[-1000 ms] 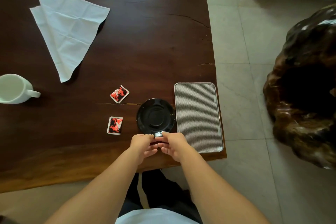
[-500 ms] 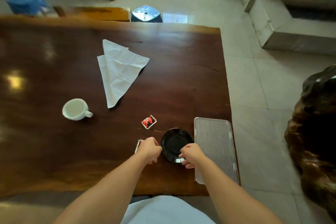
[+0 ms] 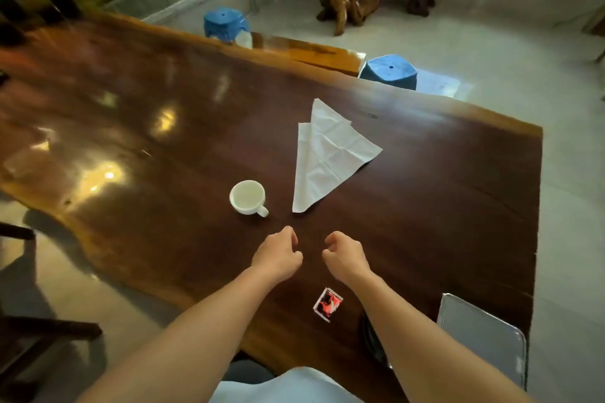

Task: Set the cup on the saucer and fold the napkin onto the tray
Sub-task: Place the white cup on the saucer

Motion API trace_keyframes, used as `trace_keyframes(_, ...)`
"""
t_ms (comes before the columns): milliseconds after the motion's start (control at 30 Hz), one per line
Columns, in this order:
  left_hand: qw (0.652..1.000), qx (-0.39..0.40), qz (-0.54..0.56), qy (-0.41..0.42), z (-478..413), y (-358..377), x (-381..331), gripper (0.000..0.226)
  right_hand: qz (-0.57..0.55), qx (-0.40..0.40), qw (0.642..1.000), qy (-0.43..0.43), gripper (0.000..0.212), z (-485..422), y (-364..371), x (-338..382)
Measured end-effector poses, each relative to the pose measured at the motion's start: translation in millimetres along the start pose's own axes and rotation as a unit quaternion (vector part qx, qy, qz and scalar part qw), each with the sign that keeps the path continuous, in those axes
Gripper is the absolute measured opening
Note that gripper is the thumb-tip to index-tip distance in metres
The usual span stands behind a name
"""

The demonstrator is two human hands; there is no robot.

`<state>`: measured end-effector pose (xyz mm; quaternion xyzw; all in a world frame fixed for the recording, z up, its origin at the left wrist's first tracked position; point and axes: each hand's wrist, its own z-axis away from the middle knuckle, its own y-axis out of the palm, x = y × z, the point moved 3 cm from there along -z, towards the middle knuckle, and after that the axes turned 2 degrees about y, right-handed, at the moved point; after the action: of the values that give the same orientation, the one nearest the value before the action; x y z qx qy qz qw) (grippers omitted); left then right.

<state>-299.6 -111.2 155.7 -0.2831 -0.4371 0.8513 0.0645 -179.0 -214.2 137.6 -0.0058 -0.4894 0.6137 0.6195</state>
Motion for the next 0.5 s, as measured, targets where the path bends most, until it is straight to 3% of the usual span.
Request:
trace_keyframes(333,0.992,0.009,0.057,-0.113,-73,-34,115,0.017,0.011,0.061,0.998,-0.010,0.034,-59,60,86)
trace_keyframes(500,0.977,0.051,0.129,-0.163,-119,-27,151,0.019,0.041,0.068,0.997,0.014,0.036,-101,85,111)
